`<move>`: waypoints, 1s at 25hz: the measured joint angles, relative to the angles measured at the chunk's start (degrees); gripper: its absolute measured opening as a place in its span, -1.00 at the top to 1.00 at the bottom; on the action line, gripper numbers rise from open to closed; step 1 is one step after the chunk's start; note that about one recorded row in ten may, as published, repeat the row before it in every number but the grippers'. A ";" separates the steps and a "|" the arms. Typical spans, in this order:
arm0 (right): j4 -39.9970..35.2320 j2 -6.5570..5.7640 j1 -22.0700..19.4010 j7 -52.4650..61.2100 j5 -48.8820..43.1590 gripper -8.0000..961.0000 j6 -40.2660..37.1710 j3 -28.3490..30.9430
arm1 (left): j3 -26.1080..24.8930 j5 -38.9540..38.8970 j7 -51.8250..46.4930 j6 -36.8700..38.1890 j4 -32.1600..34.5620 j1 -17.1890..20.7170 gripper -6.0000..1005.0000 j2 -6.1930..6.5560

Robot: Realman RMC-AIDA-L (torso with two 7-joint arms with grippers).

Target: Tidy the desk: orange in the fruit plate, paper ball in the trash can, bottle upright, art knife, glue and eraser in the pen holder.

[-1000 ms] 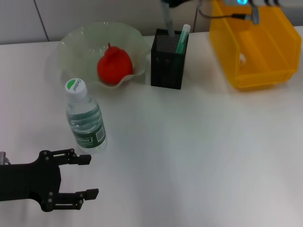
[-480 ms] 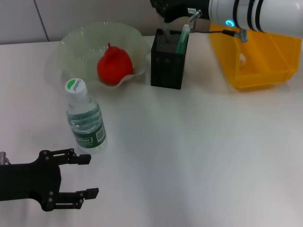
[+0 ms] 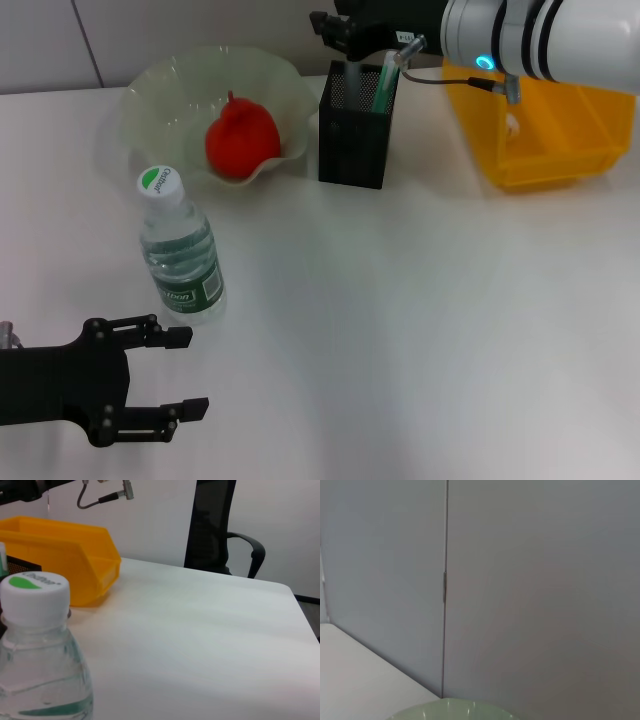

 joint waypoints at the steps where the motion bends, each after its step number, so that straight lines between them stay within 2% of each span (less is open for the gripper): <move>1: -0.05 0.00 -0.05 0.00 0.00 0.45 0.00 0.03 | 0.03 0.00 0.00 -0.03 0.00 0.00 -0.56 0.00; 8: -0.46 -0.10 -0.18 0.29 0.06 0.08 -0.23 0.29 | 0.14 0.00 0.01 -0.09 -0.01 0.00 -0.56 0.00; 11: -2.20 -0.17 -0.66 1.04 0.07 -0.07 -4.14 2.88 | 0.15 0.00 0.01 -0.09 -0.03 0.00 -0.56 0.00; 12: -3.59 -0.23 -1.07 1.59 0.06 -0.12 -7.18 4.74 | 0.12 0.00 0.01 -0.08 -0.34 0.00 -0.56 0.01; 13: -7.07 -0.31 -2.29 3.36 -0.27 -0.17 -14.27 8.40 | 0.12 0.00 0.01 -0.08 -0.34 0.00 -0.56 0.01; 14: -7.07 -0.31 -2.29 3.36 -0.27 -0.17 -14.27 8.40 | 0.12 0.00 0.01 -0.08 -0.34 0.00 -0.56 0.01; 15: -11.68 -0.75 -3.69 5.89 -1.39 -0.17 -21.93 11.57 | 0.03 -0.06 0.19 -0.09 -0.40 0.11 -0.56 0.03; 16: -11.68 -0.75 -3.69 5.89 -1.39 -0.16 -21.93 11.57 | 0.03 -0.06 0.19 -0.09 -0.40 0.11 -0.56 0.03; 17: -13.90 -1.10 -4.21 7.68 -2.31 -0.16 -25.85 12.77 | 0.03 -0.06 0.19 -0.09 -0.40 0.11 -0.56 0.03; 18: -18.76 -2.02 -5.08 12.34 -5.63 -0.16 -33.98 14.75 | 0.03 -0.06 0.19 -0.09 -0.40 0.11 -0.56 0.03; 19: -18.76 -2.02 -5.08 12.34 -5.63 -0.16 -33.98 14.75 | 0.03 -0.06 0.19 -0.09 -0.40 0.11 -0.56 0.03; 20: -21.13 -2.34 -5.39 14.38 -7.50 -0.16 -37.74 15.54 | 0.00 -0.32 0.46 -0.11 -0.48 0.28 -0.56 0.04; 21: -24.76 -2.66 -6.34 16.62 -10.27 -0.16 -45.47 17.49 | -0.10 -0.48 0.24 -0.16 -0.52 0.26 -0.56 0.04; 22: -24.76 -2.66 -6.34 16.62 -10.27 -0.16 -45.47 17.49 | -0.10 -0.48 0.24 -0.16 -0.52 0.26 -0.56 0.04; 23: -26.60 -2.36 -7.95 16.38 -10.81 -0.16 -49.92 19.60 | -0.24 -0.63 0.36 -0.17 -0.58 0.16 -0.56 -0.03; 25: -27.41 -2.12 -9.08 15.76 -10.76 -0.15 -51.94 20.78 | -0.24 -0.63 0.36 -0.17 -0.58 0.16 -0.56 -0.03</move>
